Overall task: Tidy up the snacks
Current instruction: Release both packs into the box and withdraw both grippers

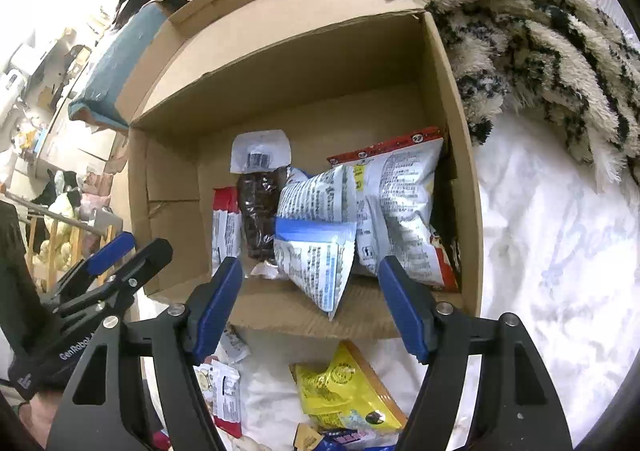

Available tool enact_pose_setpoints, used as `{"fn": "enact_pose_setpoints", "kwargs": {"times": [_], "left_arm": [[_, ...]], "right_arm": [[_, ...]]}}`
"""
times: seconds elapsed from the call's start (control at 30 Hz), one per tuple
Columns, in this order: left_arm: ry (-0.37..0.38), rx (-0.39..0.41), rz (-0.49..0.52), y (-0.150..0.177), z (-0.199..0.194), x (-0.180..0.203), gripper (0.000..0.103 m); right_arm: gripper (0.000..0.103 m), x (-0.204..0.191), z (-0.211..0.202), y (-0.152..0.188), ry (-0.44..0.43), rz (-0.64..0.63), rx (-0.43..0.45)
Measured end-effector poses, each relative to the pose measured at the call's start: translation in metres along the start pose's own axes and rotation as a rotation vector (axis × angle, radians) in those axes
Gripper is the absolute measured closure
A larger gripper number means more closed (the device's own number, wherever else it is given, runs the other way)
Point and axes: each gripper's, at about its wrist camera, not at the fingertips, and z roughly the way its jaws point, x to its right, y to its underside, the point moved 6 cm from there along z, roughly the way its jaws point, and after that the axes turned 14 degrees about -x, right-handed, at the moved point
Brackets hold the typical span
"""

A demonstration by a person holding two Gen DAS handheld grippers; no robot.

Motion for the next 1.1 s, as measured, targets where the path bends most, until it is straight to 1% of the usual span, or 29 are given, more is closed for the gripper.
{"fn": "enact_pose_setpoints", "kwargs": {"times": [0.13, 0.23, 0.4, 0.53, 0.7, 0.83, 0.97, 1.1], "left_arm": [[0.008, 0.019, -0.009, 0.009, -0.016, -0.006, 0.020], [-0.028, 0.053, -0.019, 0.022, -0.028, -0.012, 0.020], [0.006, 0.015, -0.016, 0.043, -0.033, -0.016, 0.020], [-0.002, 0.002, -0.003, 0.060, -0.039, -0.023, 0.020], [-0.020, 0.002, 0.007, 0.082, -0.048, -0.031, 0.020], [-0.019, 0.002, 0.001, 0.098, -0.055, -0.038, 0.020], [-0.035, 0.011, 0.001, 0.113, -0.061, -0.042, 0.020], [-0.034, -0.012, -0.006, 0.128, -0.060, -0.047, 0.020]], "right_arm": [[0.027, -0.002, -0.007, 0.011, 0.030, -0.011, 0.026], [0.027, -0.001, -0.014, 0.021, 0.027, -0.004, 0.051], [0.027, -0.003, -0.029, 0.042, -0.010, 0.010, 0.089], [0.027, -0.004, -0.041, 0.060, 0.015, 0.006, 0.121], [0.027, -0.004, -0.048, 0.082, -0.015, 0.028, 0.127], [0.027, -0.008, -0.050, 0.100, 0.002, 0.016, 0.137], [0.027, -0.014, -0.052, 0.118, 0.011, -0.011, 0.148], [0.027, -0.016, -0.056, 0.134, 0.004, -0.016, 0.168]]}}
